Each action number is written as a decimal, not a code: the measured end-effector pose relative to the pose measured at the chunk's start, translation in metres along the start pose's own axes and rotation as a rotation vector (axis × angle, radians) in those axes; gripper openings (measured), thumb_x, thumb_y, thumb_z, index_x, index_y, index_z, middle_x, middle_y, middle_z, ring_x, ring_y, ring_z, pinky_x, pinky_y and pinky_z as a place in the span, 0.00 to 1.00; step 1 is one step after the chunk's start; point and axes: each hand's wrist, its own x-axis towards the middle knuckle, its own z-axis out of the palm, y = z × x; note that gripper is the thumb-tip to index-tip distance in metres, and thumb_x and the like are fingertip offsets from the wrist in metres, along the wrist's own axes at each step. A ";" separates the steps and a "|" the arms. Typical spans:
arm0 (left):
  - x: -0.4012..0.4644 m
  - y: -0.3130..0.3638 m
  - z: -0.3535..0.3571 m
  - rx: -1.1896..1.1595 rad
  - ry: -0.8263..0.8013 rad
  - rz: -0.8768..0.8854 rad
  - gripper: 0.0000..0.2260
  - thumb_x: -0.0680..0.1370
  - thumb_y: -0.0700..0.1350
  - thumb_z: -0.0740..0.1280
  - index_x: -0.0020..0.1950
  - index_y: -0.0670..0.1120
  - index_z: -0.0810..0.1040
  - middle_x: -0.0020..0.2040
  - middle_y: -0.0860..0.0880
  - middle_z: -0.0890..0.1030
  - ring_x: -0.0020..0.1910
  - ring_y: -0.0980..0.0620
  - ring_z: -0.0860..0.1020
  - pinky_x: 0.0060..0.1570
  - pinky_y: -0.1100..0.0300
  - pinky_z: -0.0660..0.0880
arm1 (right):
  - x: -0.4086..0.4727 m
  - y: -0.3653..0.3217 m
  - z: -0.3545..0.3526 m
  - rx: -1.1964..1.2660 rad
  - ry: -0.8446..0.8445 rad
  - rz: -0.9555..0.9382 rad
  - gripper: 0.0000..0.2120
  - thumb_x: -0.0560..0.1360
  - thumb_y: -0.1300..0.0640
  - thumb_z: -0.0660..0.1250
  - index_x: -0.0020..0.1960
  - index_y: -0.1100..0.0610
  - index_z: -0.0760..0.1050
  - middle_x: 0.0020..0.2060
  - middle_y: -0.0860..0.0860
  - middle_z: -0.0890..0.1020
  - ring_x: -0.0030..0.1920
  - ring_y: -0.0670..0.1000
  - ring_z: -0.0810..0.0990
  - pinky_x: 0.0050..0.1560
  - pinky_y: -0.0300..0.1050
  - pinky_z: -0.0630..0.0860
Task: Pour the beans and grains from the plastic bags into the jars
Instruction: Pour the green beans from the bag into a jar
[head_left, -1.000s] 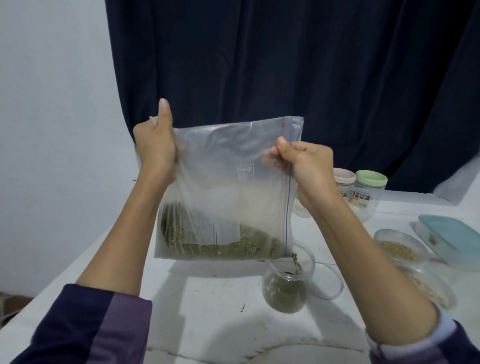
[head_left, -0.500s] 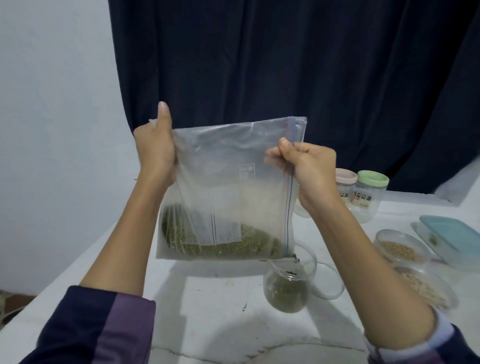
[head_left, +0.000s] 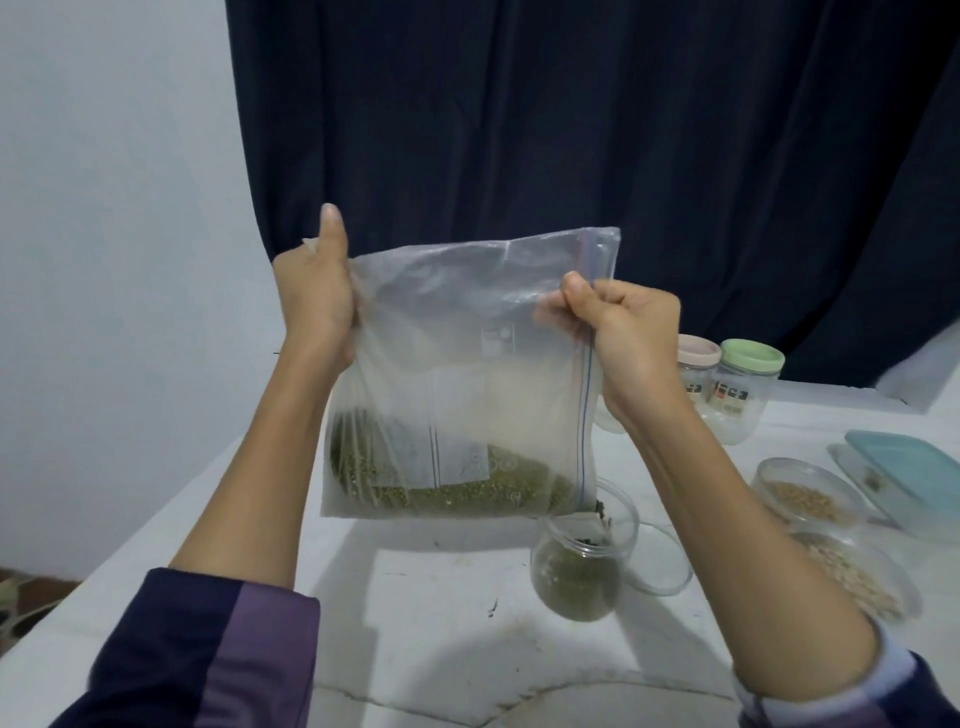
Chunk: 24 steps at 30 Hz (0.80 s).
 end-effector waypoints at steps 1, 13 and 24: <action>-0.001 0.001 0.000 0.014 -0.007 -0.001 0.23 0.80 0.54 0.61 0.30 0.49 0.55 0.19 0.57 0.59 0.20 0.58 0.58 0.24 0.65 0.59 | 0.000 0.000 0.000 -0.005 -0.015 0.007 0.11 0.76 0.64 0.67 0.36 0.62 0.81 0.31 0.52 0.84 0.39 0.52 0.84 0.49 0.43 0.81; -0.001 -0.004 -0.004 0.009 -0.011 -0.030 0.24 0.79 0.54 0.62 0.30 0.49 0.55 0.21 0.57 0.58 0.22 0.57 0.58 0.24 0.64 0.59 | 0.000 -0.001 0.000 -0.012 -0.059 0.007 0.11 0.77 0.65 0.66 0.37 0.63 0.81 0.29 0.50 0.84 0.35 0.47 0.84 0.46 0.39 0.81; -0.002 -0.004 -0.007 0.029 -0.022 -0.014 0.24 0.79 0.55 0.61 0.29 0.49 0.55 0.21 0.57 0.59 0.22 0.58 0.58 0.24 0.64 0.59 | 0.001 -0.002 0.007 -0.079 -0.046 0.016 0.11 0.77 0.64 0.67 0.35 0.61 0.81 0.30 0.49 0.84 0.35 0.47 0.84 0.47 0.40 0.81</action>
